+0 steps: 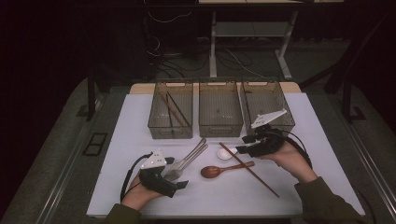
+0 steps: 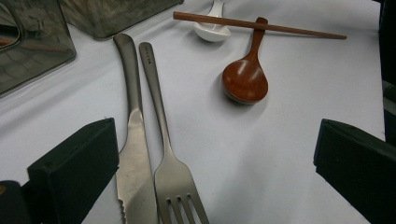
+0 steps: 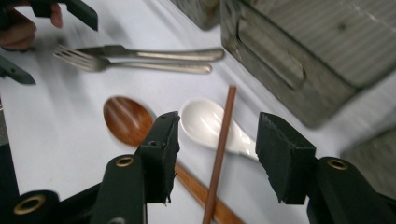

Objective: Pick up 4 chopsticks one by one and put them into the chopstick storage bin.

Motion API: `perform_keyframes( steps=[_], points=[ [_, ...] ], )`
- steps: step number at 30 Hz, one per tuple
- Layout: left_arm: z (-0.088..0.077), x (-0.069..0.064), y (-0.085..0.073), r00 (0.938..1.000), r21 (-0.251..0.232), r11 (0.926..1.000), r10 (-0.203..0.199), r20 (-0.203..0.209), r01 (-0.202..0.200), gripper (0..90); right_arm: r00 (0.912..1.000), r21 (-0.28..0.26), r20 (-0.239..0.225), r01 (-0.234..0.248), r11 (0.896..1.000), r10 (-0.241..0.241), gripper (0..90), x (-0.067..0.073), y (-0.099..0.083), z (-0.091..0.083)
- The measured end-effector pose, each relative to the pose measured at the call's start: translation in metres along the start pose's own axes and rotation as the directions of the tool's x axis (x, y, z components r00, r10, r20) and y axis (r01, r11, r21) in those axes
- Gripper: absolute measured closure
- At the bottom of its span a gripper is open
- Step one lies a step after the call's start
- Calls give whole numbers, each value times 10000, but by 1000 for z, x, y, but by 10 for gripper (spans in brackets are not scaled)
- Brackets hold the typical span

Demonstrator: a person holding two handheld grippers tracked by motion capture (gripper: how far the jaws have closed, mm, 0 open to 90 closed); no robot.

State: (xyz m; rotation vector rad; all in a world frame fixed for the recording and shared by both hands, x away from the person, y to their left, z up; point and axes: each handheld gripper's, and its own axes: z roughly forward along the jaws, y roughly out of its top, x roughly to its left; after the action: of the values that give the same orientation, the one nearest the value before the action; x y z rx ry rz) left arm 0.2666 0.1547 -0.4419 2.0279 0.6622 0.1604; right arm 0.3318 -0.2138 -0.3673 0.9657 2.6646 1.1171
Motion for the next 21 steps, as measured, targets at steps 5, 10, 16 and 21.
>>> perform_keyframes(
  steps=[5,10,16,21],
  points=[
    [0,0,0,10000,25,10000,15,-41,-15,0,9989,494,181,-432,9978,424,492,-3,-16,-6],
    [-1,0,0,10000,12,10000,27,-51,-27,0,9983,1087,293,-541,9926,512,523,-2,-27,-9],
    [-1,0,0,10000,34,10000,34,-49,-34,0,9976,1781,552,-499,9828,407,594,3,-38,-8],
    [-1,-1,0,10000,52,10000,51,-66,-51,0,9977,2531,559,-515,9661,386,615,7,-44,0]
  ],
)
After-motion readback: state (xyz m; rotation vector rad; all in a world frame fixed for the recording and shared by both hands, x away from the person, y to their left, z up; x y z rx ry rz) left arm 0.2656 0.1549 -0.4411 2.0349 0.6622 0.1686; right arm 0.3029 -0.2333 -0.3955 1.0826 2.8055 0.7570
